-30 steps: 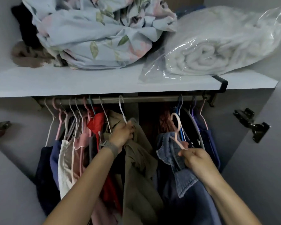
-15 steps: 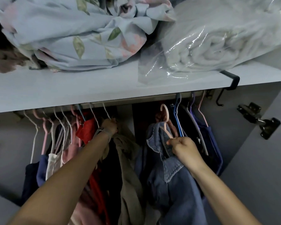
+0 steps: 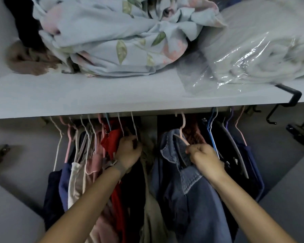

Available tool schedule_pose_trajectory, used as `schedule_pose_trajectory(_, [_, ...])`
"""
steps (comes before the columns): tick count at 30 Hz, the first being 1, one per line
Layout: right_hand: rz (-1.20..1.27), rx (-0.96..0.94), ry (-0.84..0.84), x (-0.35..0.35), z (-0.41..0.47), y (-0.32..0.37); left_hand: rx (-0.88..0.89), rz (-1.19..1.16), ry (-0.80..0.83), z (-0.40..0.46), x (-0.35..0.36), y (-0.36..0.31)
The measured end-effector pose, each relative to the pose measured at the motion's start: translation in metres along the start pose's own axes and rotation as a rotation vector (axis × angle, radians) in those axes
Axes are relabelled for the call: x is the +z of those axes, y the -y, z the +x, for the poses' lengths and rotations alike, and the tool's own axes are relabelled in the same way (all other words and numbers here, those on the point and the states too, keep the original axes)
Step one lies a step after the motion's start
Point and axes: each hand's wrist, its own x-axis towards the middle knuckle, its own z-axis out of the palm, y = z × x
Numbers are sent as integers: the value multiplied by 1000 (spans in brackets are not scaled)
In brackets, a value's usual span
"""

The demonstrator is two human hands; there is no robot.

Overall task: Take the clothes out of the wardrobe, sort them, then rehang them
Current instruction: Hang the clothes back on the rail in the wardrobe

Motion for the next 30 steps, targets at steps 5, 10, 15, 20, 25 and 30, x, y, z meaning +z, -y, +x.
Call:
schedule_pose_trajectory(5, [-71,-139,-24,45,40,36,-82,-94,74,-70,-36,-9])
schedule_pose_trajectory(10, [-266,-100,11,102,74,13,-59,30,-54,-95,-60,19])
schedule_pose_trajectory(15, [-339,-105,48,129,76,-4,-25,69,-78,-112,-65,48])
schedule_pose_trajectory(20, [-381,-126,239,146,73,-2,101,414,-250,-99,-57,50])
schedule_pose_trajectory(25, [-381,-132,338,157,74,2,-173,617,-2,-59,-35,46])
schedule_pose_trajectory(30, [-388,-167,363,168,72,6,-216,694,-4,-44,-40,64])
